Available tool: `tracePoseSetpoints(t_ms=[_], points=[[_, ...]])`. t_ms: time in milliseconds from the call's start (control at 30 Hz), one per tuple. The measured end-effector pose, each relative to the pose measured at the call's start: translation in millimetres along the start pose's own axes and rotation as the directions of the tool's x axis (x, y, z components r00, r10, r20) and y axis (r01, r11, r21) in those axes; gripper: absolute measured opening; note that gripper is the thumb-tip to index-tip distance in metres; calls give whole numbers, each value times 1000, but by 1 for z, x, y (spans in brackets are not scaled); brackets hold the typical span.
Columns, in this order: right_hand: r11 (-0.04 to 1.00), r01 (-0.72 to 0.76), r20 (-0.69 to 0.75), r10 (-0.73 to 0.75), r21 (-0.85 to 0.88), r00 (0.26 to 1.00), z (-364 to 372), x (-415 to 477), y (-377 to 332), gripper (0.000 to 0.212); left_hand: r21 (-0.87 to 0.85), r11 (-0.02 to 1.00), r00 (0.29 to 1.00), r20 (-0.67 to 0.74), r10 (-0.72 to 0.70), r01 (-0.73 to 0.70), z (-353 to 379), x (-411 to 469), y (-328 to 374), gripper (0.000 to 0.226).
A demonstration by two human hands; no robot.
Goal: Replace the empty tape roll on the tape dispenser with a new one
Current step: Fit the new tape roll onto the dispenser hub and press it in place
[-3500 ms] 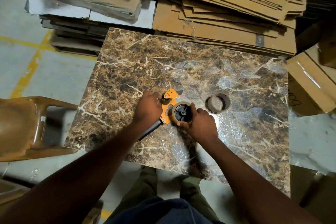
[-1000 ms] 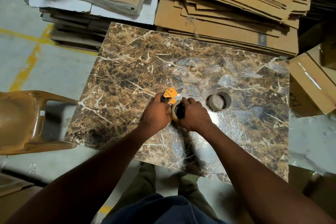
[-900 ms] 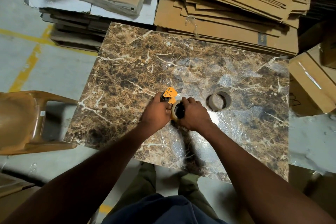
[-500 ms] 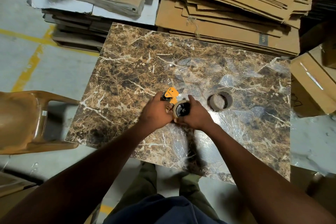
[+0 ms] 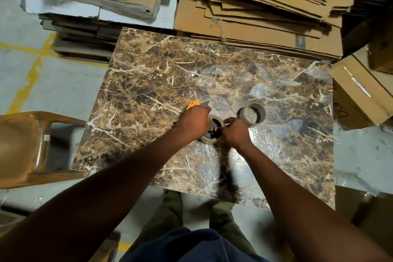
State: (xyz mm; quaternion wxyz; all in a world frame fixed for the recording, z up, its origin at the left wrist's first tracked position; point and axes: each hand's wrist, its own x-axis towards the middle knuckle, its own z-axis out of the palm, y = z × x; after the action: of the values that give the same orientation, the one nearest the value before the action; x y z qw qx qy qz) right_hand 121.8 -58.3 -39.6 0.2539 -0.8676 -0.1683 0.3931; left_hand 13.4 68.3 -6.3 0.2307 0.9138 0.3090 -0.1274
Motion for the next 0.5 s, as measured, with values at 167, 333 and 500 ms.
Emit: tracePoseSetpoints(t_ms=[167, 333, 500], points=[[971, -100, -13, 105, 215, 994, 3, -1, 3, 39, -176, 968, 963, 234, -134, 178, 6, 6, -1, 52], [965, -99, -23, 108, 241, 994, 6, -3, 1, 48, -406, 875, 929, 349, -121, 266, -4, 8, -9, 58], [970, -92, -52, 106, 225, 993, 9, -7, -8, 54, -500, 820, 936, 335, -113, 278, -3, 2, -6, 66]])
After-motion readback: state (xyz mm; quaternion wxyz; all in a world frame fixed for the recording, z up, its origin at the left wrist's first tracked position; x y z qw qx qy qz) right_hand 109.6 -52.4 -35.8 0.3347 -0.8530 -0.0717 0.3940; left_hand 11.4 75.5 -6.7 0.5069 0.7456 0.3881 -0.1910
